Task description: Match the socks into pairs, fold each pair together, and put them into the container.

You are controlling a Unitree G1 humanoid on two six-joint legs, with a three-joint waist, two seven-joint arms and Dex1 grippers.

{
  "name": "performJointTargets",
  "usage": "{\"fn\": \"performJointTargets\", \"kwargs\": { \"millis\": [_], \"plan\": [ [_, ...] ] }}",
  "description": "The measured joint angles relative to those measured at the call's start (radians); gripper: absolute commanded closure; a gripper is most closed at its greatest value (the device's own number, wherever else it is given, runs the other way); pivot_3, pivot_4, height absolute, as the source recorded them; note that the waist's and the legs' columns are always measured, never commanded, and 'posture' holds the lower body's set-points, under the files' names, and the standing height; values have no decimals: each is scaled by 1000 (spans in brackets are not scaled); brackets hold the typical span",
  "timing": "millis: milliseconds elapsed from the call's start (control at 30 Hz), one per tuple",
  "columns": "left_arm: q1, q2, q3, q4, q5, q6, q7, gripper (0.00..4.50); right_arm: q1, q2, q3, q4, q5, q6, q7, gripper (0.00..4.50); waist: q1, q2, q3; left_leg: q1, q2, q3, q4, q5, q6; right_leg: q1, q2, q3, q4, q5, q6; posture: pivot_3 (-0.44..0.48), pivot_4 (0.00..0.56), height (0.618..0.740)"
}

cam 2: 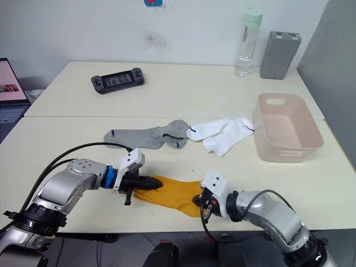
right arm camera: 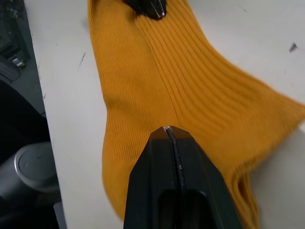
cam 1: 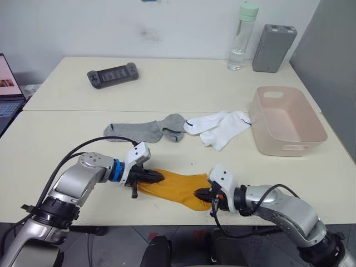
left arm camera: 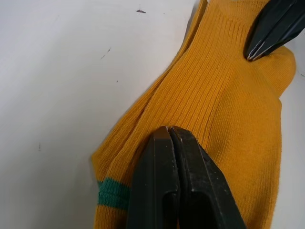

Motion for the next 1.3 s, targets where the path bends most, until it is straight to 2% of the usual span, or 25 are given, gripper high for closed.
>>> {"fn": "performJointTargets", "kwargs": {
  "millis": [133, 233, 333, 433, 533, 633, 900, 1133, 1233, 1300],
  "plan": [
    [29, -5, 19, -12, 0, -22, 16, 4461, 78, -59, -52, -54, 7, -19, 31, 4500, -2, 0, -1, 1, 0, 0, 0, 0, 0, 1, 0, 0, 0, 0, 0, 0, 150, 740],
    [48, -10, 36, -19, 2, -31, 20, 4461, 98, -28, -91, -66, 51, -22, 48, 4500, -6, 0, -1, 1, 1, 0, 0, 0, 0, 1, 1, 0, 0, 0, 0, 0, 150, 740],
    [58, -10, 37, -31, 22, -59, 21, 4461, 50, 52, -135, -68, 96, -19, 36, 4500, -8, 0, -1, 1, 1, 0, 0, 0, 0, 1, 1, 1, 1, 0, 0, 0, 150, 740],
    [64, -17, 38, -35, 28, -73, 23, 4461, -4, 83, -132, -48, 83, -19, 17, 4500, -5, 0, -1, 1, 1, 0, 0, 0, 0, 1, 1, 0, 0, 0, 0, 0, 150, 740],
    [63, -27, 39, -39, 38, -75, 29, 4461, -83, 152, -80, 86, -5, -20, -48, 4500, -6, 1, -1, 1, 0, 0, 0, 0, 0, 1, 1, 1, 1, 0, 0, 0, 150, 740],
    [70, -38, 37, -48, 40, -86, 36, 4461, -79, 142, -57, 148, -55, -16, -70, 4500, 4, 1, -1, 0, 0, 0, 0, 0, 0, 0, 0, 0, 1, 1, -3, 0, 150, 740],
    [75, -40, 40, -51, 42, -90, 41, 4461, 18, 49, -116, 56, -49, -28, -24, 4500, 3, 1, -2, 1, 0, 0, 0, 0, 0, 1, 0, 0, 0, 0, 0, 0, 150, 740],
    [78, -83, 70, -48, 13, -51, 60, 4461, 60, 91, -269, -73, 85, 12, -25, 4500, 2, 1, -1, 0, 0, 0, 1, 0, 0, 1, 0, 0, 0, 0, 0, 0, 150, 740],
    [78, -64, 92, -83, -16, -30, 45, 4500, 100, 40, -342, -119, 149, 76, -23, 3873, 4, 1, -1, 0, 0, -1, 0, 0, 0, 1, 0, -1, 0, 0, 0, 0, 150, 740],
    [77, -29, 98, -126, -33, -21, 12, 4500, 135, 1, -362, -141, 164, 94, -18, 3250, 4, 1, -1, -1, 0, -1, 0, 0, 0, 1, 0, -1, 0, 0, 0, 0, 150, 740]
  ]
}}
